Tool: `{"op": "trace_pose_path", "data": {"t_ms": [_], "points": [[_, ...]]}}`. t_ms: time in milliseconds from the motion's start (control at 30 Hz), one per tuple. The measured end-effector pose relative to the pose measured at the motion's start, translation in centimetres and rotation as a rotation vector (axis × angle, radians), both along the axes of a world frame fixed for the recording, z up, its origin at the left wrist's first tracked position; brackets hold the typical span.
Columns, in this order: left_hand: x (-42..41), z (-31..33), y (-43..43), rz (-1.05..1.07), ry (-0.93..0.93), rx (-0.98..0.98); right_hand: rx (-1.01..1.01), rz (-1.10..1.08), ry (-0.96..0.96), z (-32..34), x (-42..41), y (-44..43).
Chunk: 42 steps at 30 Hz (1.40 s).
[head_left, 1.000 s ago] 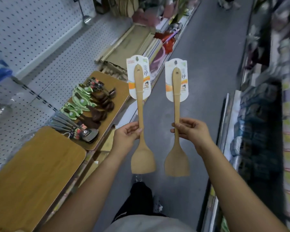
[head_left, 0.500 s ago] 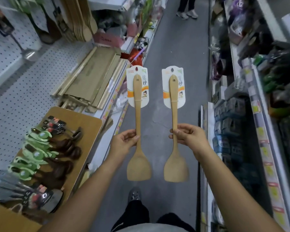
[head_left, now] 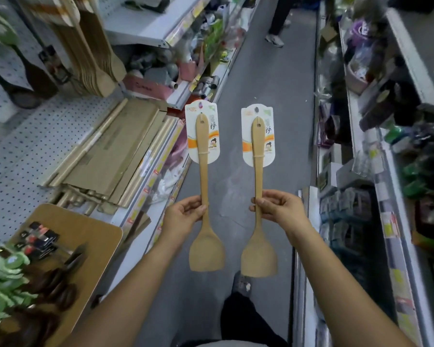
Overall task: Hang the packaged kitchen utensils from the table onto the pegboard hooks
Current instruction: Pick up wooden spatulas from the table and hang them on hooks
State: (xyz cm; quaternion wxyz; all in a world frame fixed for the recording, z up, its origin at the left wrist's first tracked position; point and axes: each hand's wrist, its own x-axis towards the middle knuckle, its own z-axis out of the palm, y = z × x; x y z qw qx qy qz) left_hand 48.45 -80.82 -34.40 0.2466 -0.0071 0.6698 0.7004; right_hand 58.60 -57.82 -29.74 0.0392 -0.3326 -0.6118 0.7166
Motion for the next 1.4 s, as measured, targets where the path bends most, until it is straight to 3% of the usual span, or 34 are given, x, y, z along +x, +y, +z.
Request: {"op": "trace_pose_path", "data": {"t_ms": [300, 767, 1033, 1400], "points": [[-7.3, 1.8, 11.4, 0.12, 0.01, -0.032, -0.026, 0.108, -0.011, 1.3, -10.9, 13.0], [-24.6, -1.3, 22.6, 0.279, 0.036, -0.051, 0.039, 0.226, -0.018, 1.1, -31.0, 24.7], [-32.1, 0.8, 27.5, 0.342, 0.062, 0.008, 0.06, 0.337, -0.029, 2.4, -41.2, 29.6], [-37.4, 3.3, 29.8, 0.858, 0.058, -0.083, 0.018, 0.756, 0.058, 2.7, -56.5, 31.3]]}}
